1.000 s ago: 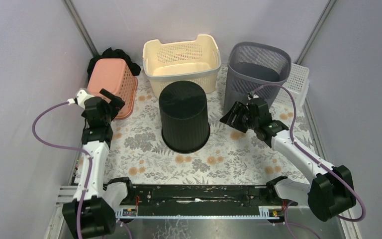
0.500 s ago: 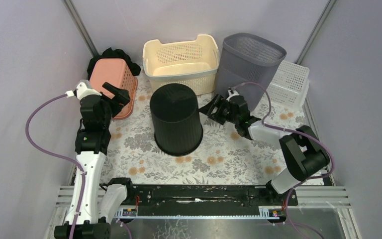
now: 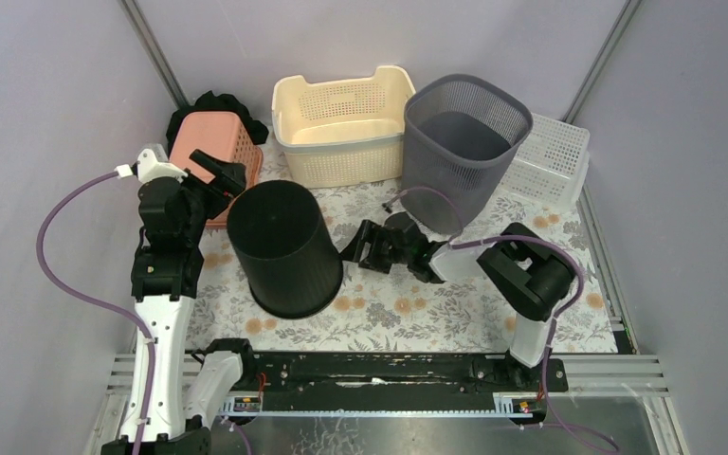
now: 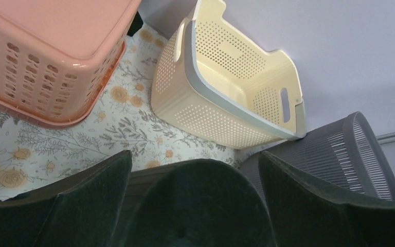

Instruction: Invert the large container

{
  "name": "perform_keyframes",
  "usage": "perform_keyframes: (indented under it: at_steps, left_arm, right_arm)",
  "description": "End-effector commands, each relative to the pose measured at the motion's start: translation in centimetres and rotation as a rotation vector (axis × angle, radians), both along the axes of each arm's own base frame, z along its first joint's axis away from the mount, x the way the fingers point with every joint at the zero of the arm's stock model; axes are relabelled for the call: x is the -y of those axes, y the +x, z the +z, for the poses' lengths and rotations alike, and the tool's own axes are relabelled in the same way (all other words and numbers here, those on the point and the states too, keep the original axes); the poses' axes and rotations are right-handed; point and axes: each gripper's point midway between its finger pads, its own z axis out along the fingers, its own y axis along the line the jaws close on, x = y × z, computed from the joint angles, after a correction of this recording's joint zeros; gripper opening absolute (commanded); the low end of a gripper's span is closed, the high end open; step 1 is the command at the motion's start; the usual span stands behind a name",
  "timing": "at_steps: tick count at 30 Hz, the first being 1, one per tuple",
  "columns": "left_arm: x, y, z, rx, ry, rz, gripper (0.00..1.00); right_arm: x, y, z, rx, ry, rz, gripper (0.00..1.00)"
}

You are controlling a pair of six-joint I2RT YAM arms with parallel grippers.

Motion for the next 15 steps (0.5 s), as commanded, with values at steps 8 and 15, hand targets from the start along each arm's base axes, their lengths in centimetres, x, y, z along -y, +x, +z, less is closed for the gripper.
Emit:
perform_keyframes:
  at_steps: [8, 15]
  left_arm:
    - [0.8, -0.5, 0.3, -0.029, 0.034, -0.058, 1.0]
    - [0.7, -0.7, 2.3, 0.021, 0.042, -0.052, 1.0]
  right_arm:
    - [-13.6, -3.2, 1.9, 0.002, 0.17, 0.152, 0.81]
    - [-20.6, -2.4, 3.1, 0.028, 0.247, 0.267, 0.81]
